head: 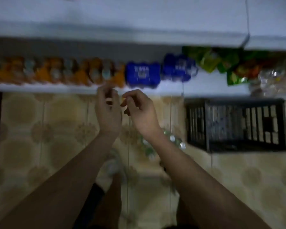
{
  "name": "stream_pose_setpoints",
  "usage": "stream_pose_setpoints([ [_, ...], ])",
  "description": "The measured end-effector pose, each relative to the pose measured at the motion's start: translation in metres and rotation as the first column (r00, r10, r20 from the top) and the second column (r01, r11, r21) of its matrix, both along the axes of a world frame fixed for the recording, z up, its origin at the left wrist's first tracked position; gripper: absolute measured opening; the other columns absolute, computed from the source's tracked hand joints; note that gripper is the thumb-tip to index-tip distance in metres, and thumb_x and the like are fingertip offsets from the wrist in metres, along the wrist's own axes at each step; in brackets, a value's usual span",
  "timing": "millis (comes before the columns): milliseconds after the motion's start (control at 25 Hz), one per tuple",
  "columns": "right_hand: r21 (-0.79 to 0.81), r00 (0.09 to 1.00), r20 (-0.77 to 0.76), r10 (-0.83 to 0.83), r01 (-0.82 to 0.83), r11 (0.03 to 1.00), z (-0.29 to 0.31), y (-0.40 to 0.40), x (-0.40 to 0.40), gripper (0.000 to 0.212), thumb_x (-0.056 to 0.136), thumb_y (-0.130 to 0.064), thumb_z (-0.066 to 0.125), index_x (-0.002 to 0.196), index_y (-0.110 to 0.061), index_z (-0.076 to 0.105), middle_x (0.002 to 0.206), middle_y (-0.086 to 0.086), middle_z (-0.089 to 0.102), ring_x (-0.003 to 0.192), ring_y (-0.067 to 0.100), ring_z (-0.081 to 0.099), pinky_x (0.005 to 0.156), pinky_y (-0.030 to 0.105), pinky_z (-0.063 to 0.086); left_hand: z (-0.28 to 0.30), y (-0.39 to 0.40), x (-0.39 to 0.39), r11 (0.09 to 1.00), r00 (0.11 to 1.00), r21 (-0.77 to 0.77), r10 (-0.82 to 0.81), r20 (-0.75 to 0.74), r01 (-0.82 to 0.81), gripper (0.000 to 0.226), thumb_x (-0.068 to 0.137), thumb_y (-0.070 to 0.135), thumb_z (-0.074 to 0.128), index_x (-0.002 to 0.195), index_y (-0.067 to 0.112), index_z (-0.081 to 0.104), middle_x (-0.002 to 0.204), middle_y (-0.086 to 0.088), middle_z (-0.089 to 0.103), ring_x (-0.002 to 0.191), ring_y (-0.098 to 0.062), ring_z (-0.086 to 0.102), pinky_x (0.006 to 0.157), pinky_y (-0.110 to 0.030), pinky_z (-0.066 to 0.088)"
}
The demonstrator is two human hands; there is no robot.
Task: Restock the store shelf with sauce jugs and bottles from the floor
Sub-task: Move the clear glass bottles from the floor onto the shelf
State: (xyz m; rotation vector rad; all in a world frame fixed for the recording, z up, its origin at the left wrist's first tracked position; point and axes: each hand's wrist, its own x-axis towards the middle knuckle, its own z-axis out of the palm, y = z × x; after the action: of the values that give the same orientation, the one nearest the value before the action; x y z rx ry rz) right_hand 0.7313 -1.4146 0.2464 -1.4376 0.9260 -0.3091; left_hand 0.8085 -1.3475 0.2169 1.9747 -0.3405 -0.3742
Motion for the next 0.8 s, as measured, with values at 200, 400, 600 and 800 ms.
stream_pose_setpoints([
  [200,0.344,0.847,-0.522,0.101,0.100,0.934,-0.127,0.100,-0.172,0.013,0.094,-0.015,0.050,0.090,-0.011,0.062,0.087,0.011,0.070,0.078,0.032,0.068,0.072,0.047,0.058,-0.102,0.089,-0.160,0.773,0.766,0.398,-0.171,-0.619,0.495,0.009,0.100,0.014,0.051,0.103,0.019,0.058,0.100,-0.006,0.065,0.086,-0.019,0.065,0.075,-0.032,0.055],
  [400,0.615,0.567,-0.738,0.365,0.345,0.709,-0.213,0.135,-0.307,0.020,0.097,-0.026,0.054,0.093,-0.008,0.058,0.081,0.010,0.063,0.061,0.021,0.060,0.063,0.034,0.058,-0.161,0.141,-0.256,0.297,0.502,0.444,-0.157,-0.851,0.845,0.031,0.099,0.019,0.050,0.130,0.013,0.055,0.124,-0.012,0.062,0.113,-0.029,0.059,0.092,-0.029,0.043],
  [600,0.467,0.479,-0.838,0.261,0.381,0.798,-0.274,0.120,-0.344,0.055,0.093,-0.057,0.050,0.105,-0.004,0.058,0.087,0.012,0.064,0.067,0.025,0.066,0.047,0.031,0.056,-0.223,0.120,-0.298,0.308,0.556,0.482,-0.231,-0.798,0.820,0.032,0.098,0.019,0.051,0.130,0.016,0.053,0.118,-0.012,0.065,0.106,-0.033,0.063,0.088,-0.035,0.050],
  [800,0.454,0.476,-0.822,0.313,0.216,0.864,-0.317,0.097,-0.329,0.061,0.090,-0.063,0.040,0.095,-0.006,0.063,0.087,0.012,0.071,0.071,0.029,0.072,0.074,0.045,0.062,-0.262,0.115,-0.322,0.283,0.584,0.512,-0.357,-0.729,0.811,0.038,0.094,0.015,0.055,0.132,0.017,0.048,0.122,-0.007,0.065,0.108,-0.028,0.062,0.087,-0.039,0.052],
])
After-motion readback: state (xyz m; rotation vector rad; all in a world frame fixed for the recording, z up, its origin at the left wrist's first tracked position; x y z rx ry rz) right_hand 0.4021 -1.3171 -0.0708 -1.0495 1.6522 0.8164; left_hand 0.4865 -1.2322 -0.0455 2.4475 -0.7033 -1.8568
